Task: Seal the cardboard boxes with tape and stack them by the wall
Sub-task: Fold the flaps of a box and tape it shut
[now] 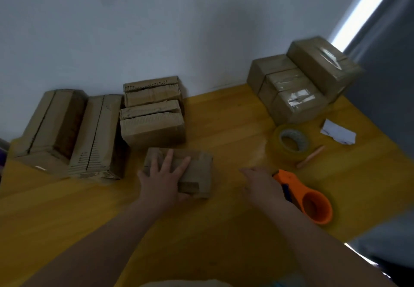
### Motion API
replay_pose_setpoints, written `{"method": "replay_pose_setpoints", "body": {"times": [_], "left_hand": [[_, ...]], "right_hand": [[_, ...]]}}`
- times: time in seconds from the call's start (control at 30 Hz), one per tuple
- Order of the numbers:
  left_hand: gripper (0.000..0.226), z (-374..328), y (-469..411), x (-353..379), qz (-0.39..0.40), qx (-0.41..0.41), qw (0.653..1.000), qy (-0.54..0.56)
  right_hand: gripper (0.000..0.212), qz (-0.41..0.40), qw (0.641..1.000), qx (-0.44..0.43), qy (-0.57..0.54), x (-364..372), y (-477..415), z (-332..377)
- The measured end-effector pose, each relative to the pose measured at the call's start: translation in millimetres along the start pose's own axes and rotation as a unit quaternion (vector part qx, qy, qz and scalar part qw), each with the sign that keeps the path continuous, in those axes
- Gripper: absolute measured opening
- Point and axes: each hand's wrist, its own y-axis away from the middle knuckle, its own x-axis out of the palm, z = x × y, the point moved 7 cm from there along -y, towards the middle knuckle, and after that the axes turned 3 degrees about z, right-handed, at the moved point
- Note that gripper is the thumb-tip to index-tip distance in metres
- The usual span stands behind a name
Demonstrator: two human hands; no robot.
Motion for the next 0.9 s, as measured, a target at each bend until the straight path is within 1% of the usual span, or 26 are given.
{"method": "replay_pose_setpoints", "body": {"times": [0.13,0.2,0.27,0.3,0.33,0.43,0.47,0.5,0.57,0.63,0.67,0.73,0.83,0.9], "left_hand": [[0.094,-52,10,7,-0.011,0.05,0.999,-0.01],[0.091,-75,14,10,-0.017,0.066,0.997,-0.021],[0.09,-93,16,15,-0.03,0.077,0.996,-0.027],[0.091,-100,17,19,-0.036,0.081,0.996,-0.023],[0.095,-106,17,23,-0.045,0.084,0.995,-0.023],[0.109,-121,21,22,-0.062,0.074,0.995,-0.009],[0.108,-126,22,23,-0.06,0.079,0.995,-0.01],[0.102,-131,23,25,-0.078,0.09,0.993,-0.02],[0.09,-134,25,29,-0.07,0.087,0.993,-0.023],[0.087,-134,29,27,-0.08,0.084,0.993,-0.012],[0.086,-135,31,28,-0.078,0.082,0.994,-0.006],[0.082,-136,34,30,-0.049,0.073,0.996,-0.006],[0.076,-141,40,26,-0.036,0.069,0.997,-0.005],[0.073,-142,44,24,-0.025,0.074,0.997,0.003]], "right_hand": [[0.049,-0.057,0.996,0.06,-0.012,1,14,-42],[0.043,-0.113,0.99,0.083,-0.021,-3,25,-60],[0.039,-0.172,0.98,0.097,-0.004,-9,37,-73],[0.039,-0.184,0.977,0.108,0.001,-10,42,-80],[0.041,-0.182,0.976,0.121,0.003,-9,47,-87],[0.052,-0.141,0.977,0.161,0.0,3,56,-107],[0.056,-0.127,0.977,0.169,-0.003,7,58,-112],[0.058,-0.115,0.979,0.169,-0.008,13,60,-114],[0.06,-0.107,0.983,0.149,-0.013,23,61,-113],[0.059,-0.119,0.984,0.126,-0.033,24,62,-113],[0.058,-0.131,0.983,0.118,-0.05,20,62,-114],[0.056,-0.173,0.975,0.098,-0.101,4,63,-118],[0.048,-0.227,0.941,0.037,-0.248,-34,63,-119],[0.039,-0.23,0.904,-0.016,-0.36,-64,66,-112]]}}
